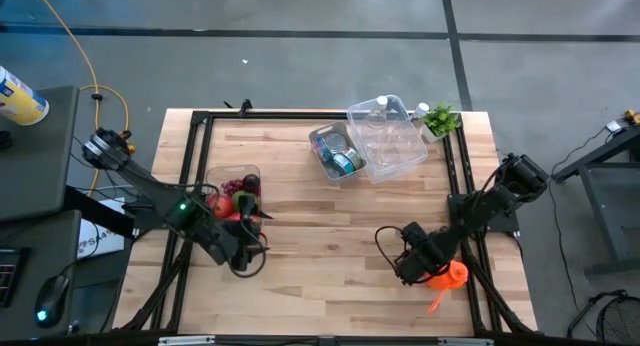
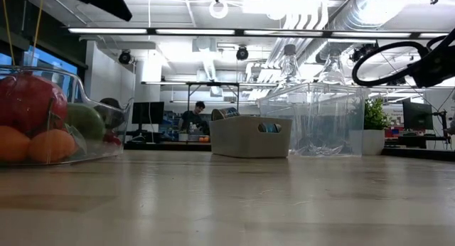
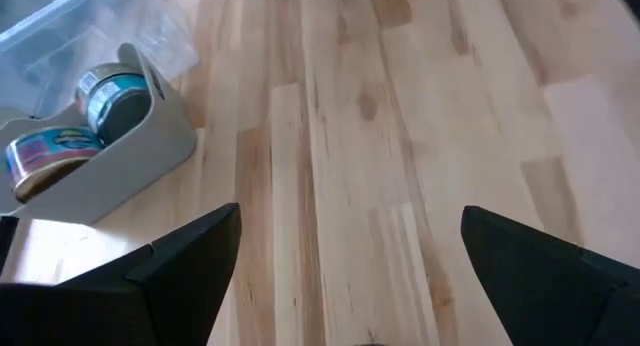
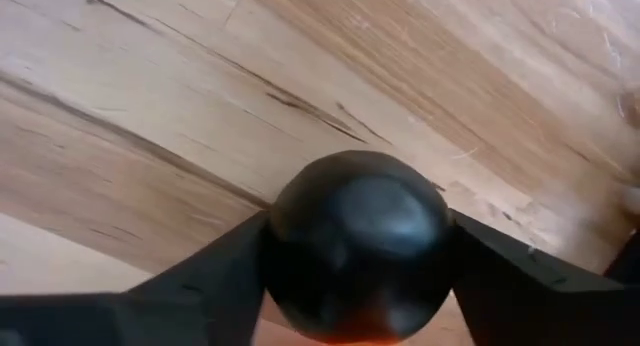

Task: Pick & Place Food Item
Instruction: Put the black plum into the left transparent bin

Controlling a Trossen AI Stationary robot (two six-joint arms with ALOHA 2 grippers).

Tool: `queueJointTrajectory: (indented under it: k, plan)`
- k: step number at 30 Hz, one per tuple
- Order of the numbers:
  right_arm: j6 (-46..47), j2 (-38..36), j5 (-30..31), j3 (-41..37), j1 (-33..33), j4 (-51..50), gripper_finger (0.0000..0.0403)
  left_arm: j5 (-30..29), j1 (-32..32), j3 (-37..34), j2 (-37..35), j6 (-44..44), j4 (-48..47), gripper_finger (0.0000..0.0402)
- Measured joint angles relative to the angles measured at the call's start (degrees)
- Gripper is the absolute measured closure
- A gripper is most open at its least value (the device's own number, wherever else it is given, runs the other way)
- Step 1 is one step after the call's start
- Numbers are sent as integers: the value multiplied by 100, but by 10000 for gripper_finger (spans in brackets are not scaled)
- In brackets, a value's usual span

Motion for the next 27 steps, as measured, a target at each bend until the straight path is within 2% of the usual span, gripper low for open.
queueJointTrajectory:
  k: [3,6,11,16,20,23,27]
  plan:
    - [-21,0,30,2,0,8,207,5,43,0,212,143,0,36]
    - [-28,0,115,2,2,71,209,2,45,0,479,330,-2,36]
    - [-230,0,775,4,0,714,209,-41,46,0,880,507,41,36]
    - [-1091,2,1806,4,-82,2504,209,-227,-5,0,1046,1138,297,36]
    - [-2522,2,2512,4,-335,4320,209,-231,-85,2,1041,1819,882,36]
    - [-3828,2,2716,4,-586,5754,209,-212,-143,2,1041,2306,1373,36]
    - [-5174,2,2643,4,-926,7331,209,-281,-154,2,1052,2694,1925,36]
